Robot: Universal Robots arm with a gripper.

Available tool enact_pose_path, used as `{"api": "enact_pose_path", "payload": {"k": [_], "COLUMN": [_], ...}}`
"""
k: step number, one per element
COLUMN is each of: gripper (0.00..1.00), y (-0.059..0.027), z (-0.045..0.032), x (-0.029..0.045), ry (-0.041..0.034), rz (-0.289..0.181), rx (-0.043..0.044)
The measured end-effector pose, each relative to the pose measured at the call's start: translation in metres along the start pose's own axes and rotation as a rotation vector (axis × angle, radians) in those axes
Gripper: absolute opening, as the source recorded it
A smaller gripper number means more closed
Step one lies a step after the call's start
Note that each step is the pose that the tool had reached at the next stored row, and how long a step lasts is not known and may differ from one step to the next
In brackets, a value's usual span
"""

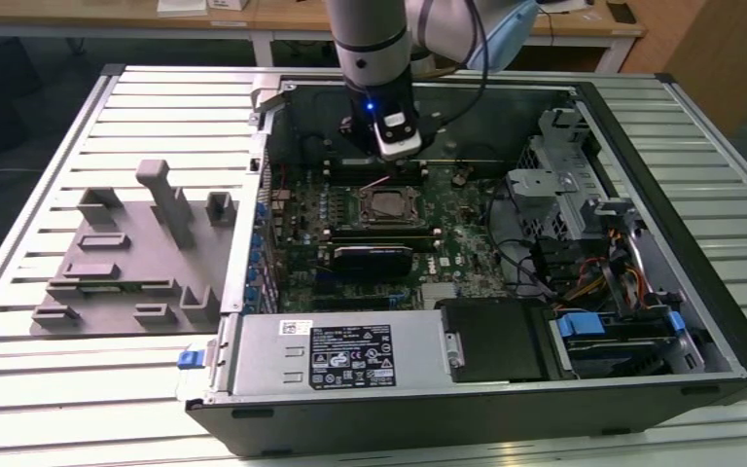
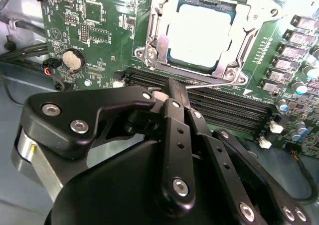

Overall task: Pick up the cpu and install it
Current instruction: 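Install the first cpu locking lever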

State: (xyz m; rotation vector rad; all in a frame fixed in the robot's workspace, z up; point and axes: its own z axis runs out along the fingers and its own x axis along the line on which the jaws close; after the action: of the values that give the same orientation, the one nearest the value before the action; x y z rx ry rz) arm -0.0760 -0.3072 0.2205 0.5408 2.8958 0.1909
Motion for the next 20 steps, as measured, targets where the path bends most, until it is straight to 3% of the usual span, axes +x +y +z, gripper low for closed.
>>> {"api": "enact_pose_path", "payload": {"k": [14, 16, 20], "gripper": [0.11, 0.11, 0.11], "y": [0.0056, 0.0055, 0.0050], "z": [0.0048, 0.0052, 0.0070], "x": [0.0032, 0.0036, 0.0046], "ry": [-0.0070, -0.0130, -0.0332], "rz": [0.038, 0.038, 0.036], "rx": [0.0074, 0.0057, -0.0031]}}
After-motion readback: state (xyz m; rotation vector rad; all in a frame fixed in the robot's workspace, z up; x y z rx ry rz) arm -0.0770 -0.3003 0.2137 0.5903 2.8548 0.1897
